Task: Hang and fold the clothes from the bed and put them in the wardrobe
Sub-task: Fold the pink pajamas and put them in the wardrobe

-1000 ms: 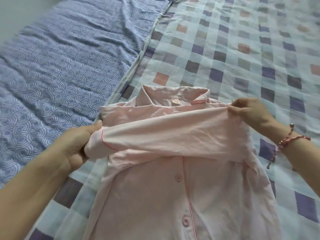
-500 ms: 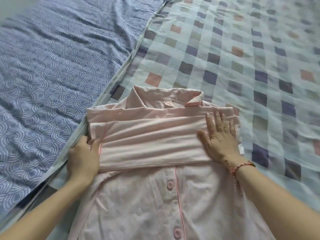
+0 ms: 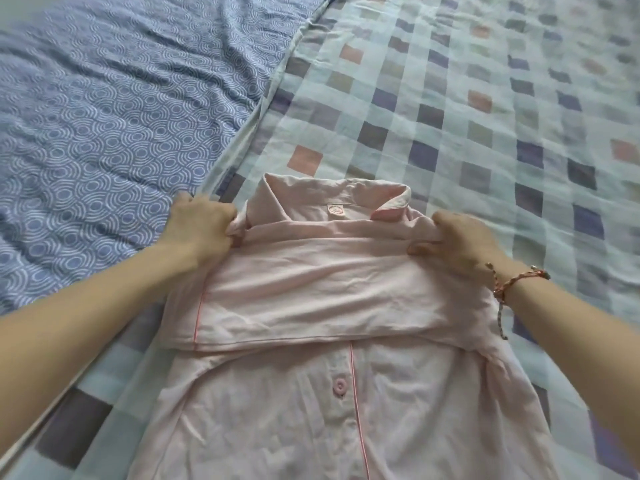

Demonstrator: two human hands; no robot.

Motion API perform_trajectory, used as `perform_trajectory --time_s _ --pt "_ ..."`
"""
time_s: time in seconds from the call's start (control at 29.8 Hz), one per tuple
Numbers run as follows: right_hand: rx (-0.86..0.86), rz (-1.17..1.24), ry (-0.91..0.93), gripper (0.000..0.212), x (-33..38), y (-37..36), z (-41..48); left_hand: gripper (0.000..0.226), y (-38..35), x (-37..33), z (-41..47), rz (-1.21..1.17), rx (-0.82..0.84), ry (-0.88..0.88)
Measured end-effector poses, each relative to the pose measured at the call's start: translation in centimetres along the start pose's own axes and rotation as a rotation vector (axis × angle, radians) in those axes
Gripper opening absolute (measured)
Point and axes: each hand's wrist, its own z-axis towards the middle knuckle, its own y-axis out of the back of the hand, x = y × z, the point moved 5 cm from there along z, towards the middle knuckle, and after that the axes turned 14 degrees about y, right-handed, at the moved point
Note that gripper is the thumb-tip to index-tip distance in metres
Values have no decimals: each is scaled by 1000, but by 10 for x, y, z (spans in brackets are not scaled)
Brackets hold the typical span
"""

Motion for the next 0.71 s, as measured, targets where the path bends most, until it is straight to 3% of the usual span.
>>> perform_trajectory --time_s 0.1,0.24,0.4,0.57,0.71 --pt "-65 -29 89 34 9 23 -12 18 14 15 -20 -299 -80 56" --pt "-406 -190 425 30 27 49 -72 29 31 44 -94 -451 -311 -176" --pt "-486 -184 517 11 44 40 -183 48 19 67 -205 -524 -227 -411" --pt "-343 -81 496 18 73 23 -326 23 33 72 -332 -584 -172 -638" --pt "-96 -37 352 30 76 -28 -419 24 -4 90 -402 -330 9 -753"
